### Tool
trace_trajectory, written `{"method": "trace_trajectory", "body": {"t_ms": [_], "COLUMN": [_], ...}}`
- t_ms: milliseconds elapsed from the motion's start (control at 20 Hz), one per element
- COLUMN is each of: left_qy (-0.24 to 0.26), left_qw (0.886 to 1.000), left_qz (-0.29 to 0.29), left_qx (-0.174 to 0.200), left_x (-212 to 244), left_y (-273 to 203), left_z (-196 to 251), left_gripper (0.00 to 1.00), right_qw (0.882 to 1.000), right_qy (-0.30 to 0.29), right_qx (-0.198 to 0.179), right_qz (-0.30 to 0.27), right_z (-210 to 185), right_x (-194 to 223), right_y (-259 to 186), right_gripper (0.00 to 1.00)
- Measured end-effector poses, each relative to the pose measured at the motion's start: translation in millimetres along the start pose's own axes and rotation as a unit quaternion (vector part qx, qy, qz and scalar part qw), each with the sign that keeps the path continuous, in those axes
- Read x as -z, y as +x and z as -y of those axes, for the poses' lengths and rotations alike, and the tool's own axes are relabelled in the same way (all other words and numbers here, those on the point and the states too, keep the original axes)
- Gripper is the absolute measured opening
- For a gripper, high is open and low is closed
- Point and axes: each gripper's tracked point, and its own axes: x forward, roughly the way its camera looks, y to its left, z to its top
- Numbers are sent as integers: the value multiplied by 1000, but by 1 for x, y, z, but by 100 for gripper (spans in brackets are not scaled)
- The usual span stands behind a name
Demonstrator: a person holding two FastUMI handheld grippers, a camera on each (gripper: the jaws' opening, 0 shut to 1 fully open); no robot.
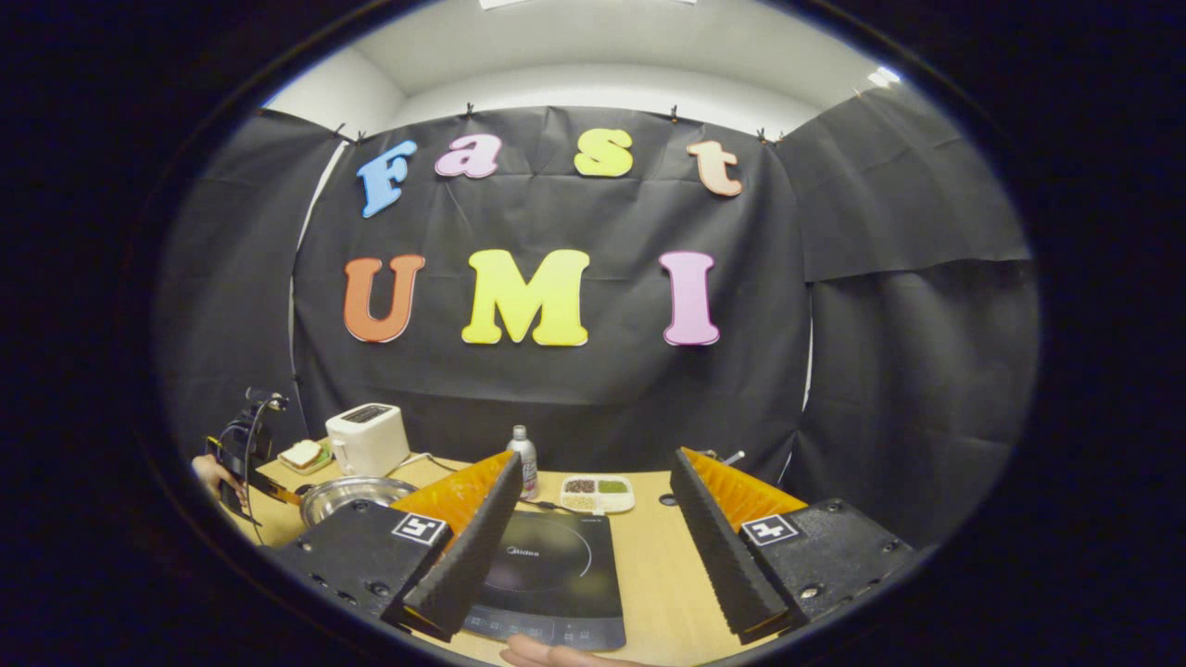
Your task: First push the handle of the pot to place it horizontally, then grasp the pot with both hands and set it on the induction cooktop.
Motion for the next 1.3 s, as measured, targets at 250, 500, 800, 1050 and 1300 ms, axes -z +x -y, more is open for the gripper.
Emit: {"method": "trace_trajectory", "body": {"t_ms": [250,500,800,1050,1300], "left_qy": [-8,-26,-41,-22,-7], "left_qw": [1000,1000,998,994,992], "left_qz": [2,-8,39,100,110], "left_qx": [-6,-12,10,37,55], "left_x": [-10,-10,-24,-41,-42], "left_y": [10,15,-13,-40,-40], "left_z": [-8,-13,-10,-3,5], "left_gripper": [0,10,15,51,96], "right_qw": [1000,1000,998,996,990], "right_qy": [-2,-4,-11,-12,-5], "right_qx": [-1,1,0,-13,-29], "right_qz": [-16,-24,-56,-91,-139], "right_z": [-9,-15,-35,-67,-107], "right_x": [11,18,42,68,104], "right_y": [5,7,19,34,50], "right_gripper": [100,100,100,100,100]}}
